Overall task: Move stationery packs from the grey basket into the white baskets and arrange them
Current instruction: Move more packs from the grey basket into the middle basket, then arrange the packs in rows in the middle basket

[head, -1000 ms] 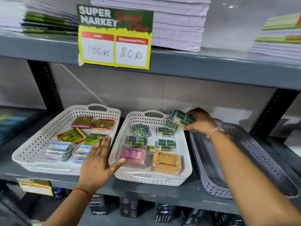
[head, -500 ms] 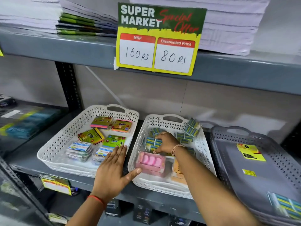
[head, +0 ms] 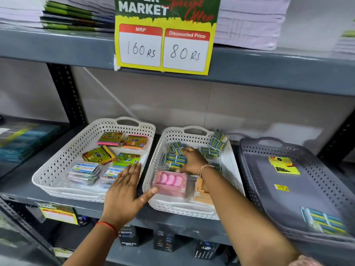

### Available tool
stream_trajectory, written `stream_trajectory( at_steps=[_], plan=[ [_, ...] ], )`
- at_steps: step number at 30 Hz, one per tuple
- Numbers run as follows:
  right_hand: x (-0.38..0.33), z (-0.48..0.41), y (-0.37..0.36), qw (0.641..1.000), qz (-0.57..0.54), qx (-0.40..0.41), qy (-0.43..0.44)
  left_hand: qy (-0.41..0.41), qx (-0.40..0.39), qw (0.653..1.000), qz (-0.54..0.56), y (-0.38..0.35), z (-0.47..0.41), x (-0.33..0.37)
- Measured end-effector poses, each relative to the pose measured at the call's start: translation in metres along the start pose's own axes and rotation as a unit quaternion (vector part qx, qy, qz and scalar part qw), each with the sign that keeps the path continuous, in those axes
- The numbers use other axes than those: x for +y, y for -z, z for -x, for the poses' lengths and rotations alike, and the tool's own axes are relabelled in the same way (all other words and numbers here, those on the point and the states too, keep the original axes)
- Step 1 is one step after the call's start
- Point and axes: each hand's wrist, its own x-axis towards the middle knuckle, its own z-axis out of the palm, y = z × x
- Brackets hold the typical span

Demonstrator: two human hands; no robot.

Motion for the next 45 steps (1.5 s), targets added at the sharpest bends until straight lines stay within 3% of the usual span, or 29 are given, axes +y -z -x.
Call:
stream_trajectory(
  at_steps=[7,11,13,15,18,20,30,36,40,45],
  plan=[
    [0.029,0.066,0.039,0.988,-0.047,0.149,0.020,-0.096,0.023,0.994,0.037,-0.012,0.008,0.044],
    [0.074,0.119,0.074,0.975,-0.061,0.213,-0.018,-0.148,0.021,0.988,0.050,-0.025,0.007,0.073],
    [0.108,0.144,0.093,0.980,-0.047,0.174,-0.080,-0.152,0.021,0.987,0.048,-0.028,0.005,0.079],
    [0.144,0.170,0.110,0.981,-0.035,0.065,-0.182,-0.149,0.022,0.988,0.046,-0.030,0.004,0.079],
    [0.189,0.206,0.120,0.932,0.126,-0.111,-0.320,-0.150,0.019,0.988,0.037,-0.032,0.004,0.078],
    [0.207,0.221,0.114,0.896,0.219,-0.174,-0.344,-0.151,0.016,0.988,0.037,-0.031,0.004,0.076],
    [0.209,0.225,0.117,0.932,0.149,-0.063,-0.325,-0.152,0.014,0.987,0.041,-0.027,0.005,0.080],
    [0.127,0.167,0.150,0.984,0.058,0.081,-0.149,-0.110,0.017,0.992,0.053,-0.020,0.003,0.068],
    [0.069,0.109,0.137,0.997,0.032,0.045,-0.053,-0.051,0.010,0.998,0.032,-0.017,-0.002,0.044],
    [0.046,0.048,0.087,0.995,0.069,-0.047,-0.053,-0.044,-0.011,0.999,0.006,-0.019,-0.005,0.036]
  ],
)
